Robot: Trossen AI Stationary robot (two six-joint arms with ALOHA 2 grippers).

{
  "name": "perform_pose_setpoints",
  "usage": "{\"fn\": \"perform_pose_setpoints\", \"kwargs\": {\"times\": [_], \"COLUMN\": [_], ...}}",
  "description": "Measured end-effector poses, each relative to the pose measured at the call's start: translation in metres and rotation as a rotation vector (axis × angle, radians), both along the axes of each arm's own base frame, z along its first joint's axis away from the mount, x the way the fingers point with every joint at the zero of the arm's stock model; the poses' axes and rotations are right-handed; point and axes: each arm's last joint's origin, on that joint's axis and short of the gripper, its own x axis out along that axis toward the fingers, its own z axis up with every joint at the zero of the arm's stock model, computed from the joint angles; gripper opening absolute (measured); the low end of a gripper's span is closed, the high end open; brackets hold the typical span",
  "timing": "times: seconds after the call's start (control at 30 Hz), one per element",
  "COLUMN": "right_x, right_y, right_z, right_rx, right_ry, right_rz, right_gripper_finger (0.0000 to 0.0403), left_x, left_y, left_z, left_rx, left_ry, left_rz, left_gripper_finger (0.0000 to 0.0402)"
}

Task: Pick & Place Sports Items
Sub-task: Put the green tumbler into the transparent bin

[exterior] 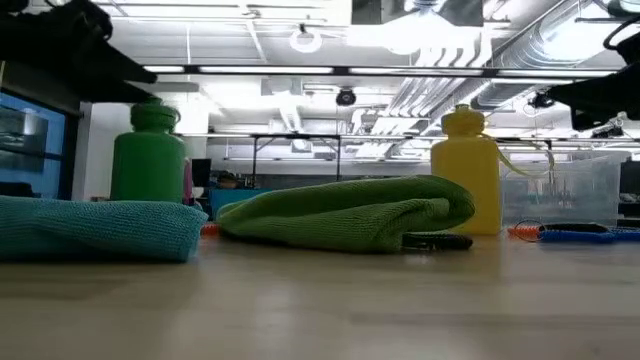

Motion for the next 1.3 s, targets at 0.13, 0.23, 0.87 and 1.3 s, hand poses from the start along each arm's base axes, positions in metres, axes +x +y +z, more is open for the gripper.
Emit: {"fn": "perform_pose_setpoints", "kwargs": {"times": [0.13, 0.23, 0.87, 1.3], "right_x": [0.000, 0.000, 0.000, 0.000], "right_y": [0.000, 0.000, 0.000, 0.000], "right_z": [0.000, 0.000, 0.000, 0.000], "right_rx": [0.000, 0.000, 0.000, 0.000], "right_ry": [0.000, 0.000, 0.000, 0.000], "right_rz": [0.000, 0.000, 0.000, 0.000], "right_gripper_finger": [0.0000, 0.0000, 0.0000, 0.0000], "left_x": [0.004, 0.007, 0.020, 0.026], "left_y": [0.001, 0.001, 0.001, 0.002], "left_z": [-0.003, -0.005, -0.015, -0.018], "left_rx": [-0.002, -0.002, -0.036, -0.043], "left_ry": [0.028, 0.047, 0.116, 0.133], "left_rz": [0.007, 0.006, 0.016, 0.020], "left_gripper_finger": [0.0383, 0.0383, 0.0383, 0.0327]}}
